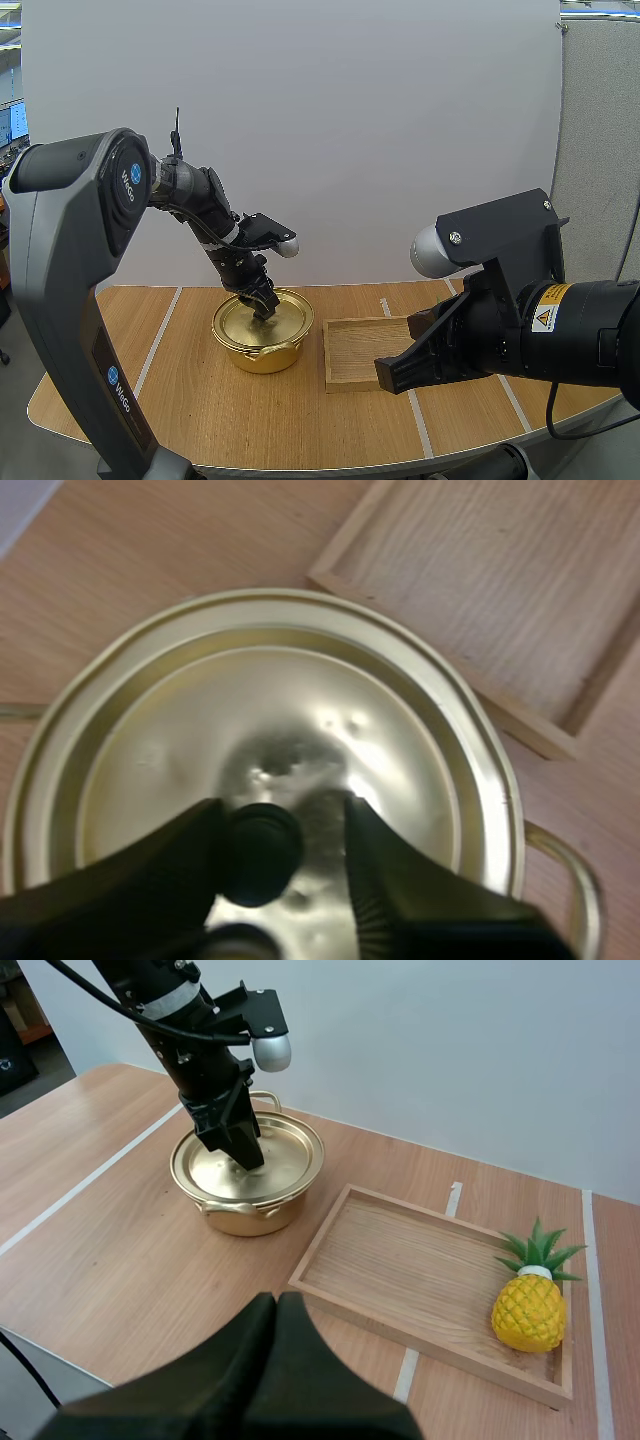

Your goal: Open the pot, put the grape inside, and close it

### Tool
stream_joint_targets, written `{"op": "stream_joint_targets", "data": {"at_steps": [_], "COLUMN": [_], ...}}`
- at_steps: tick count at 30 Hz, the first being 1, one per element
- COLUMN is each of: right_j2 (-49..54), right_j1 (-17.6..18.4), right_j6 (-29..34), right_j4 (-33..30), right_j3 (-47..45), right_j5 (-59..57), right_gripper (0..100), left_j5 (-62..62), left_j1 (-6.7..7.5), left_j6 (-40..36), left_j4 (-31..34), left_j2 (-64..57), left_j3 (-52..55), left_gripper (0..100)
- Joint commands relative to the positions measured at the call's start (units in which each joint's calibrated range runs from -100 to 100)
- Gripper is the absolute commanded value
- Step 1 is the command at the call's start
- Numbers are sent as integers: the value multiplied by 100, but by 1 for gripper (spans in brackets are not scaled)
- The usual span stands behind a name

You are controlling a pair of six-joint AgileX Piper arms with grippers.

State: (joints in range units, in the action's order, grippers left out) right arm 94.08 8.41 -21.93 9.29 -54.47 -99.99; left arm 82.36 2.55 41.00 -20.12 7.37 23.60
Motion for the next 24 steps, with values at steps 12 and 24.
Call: {"op": "stream_joint_targets", "data": {"at_steps": [12,24], "right_j2": [39,39], "right_j1": [-24,-24], "right_j6": [-55,-73], "right_j4": [50,231], "right_j3": [-10,-10], "right_j5": [-1,-1], "right_gripper": [0,0], "left_j5": [1764,1764], "left_j1": [12,12], "left_j6": [-35,-35], "left_j4": [-83,-81], "left_j2": [-2657,-4962], "left_j3": [-460,-475], "left_gripper": [100,100]}}
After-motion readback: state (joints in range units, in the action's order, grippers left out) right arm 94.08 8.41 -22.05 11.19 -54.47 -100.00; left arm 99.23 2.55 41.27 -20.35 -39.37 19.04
